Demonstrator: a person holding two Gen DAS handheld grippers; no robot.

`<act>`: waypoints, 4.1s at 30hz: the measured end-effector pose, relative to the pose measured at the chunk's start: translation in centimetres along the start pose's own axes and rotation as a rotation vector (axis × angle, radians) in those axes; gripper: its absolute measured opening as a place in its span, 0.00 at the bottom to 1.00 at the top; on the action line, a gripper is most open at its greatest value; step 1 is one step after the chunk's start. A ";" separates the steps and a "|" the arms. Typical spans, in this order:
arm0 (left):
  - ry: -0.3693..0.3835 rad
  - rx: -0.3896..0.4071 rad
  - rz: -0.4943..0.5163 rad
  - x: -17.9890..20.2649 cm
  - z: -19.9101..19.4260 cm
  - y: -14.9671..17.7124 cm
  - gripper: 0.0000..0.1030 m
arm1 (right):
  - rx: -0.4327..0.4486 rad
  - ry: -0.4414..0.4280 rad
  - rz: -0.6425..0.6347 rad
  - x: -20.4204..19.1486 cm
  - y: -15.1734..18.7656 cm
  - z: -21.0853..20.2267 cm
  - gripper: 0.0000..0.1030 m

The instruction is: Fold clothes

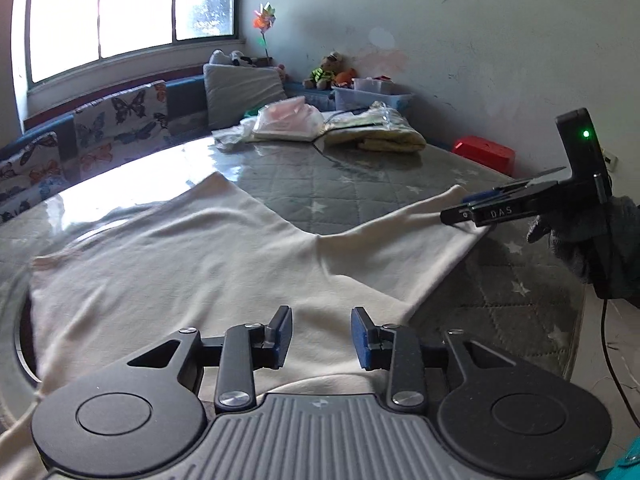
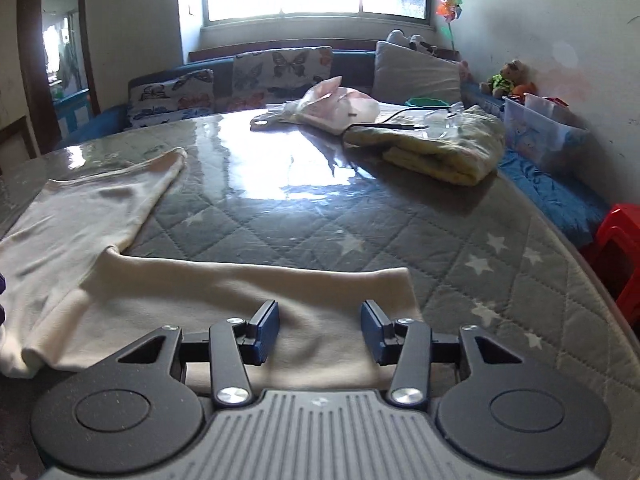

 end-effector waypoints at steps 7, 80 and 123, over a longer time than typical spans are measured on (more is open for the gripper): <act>0.046 -0.049 0.022 2.3 2.0 1.5 0.34 | -0.012 0.051 -0.025 1.5 -0.1 0.0 0.45; -0.225 0.176 -0.212 -11.6 -9.5 1.3 0.60 | 0.314 -0.424 -0.181 -22.8 -15.1 -8.3 0.09; -0.197 0.076 -0.254 -11.1 -3.7 2.0 0.58 | 0.054 -0.371 -0.216 -19.2 -6.5 2.8 0.14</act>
Point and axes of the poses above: each gripper's, at about its wrist camera, not at the fingertips, and z roughly the way its jaws point, x to its right, y to its underside, the point moved 10 cm from there along z, roughly the way its jaws point, and after that the axes turned 11 degrees about -z, right-handed, at the moved point
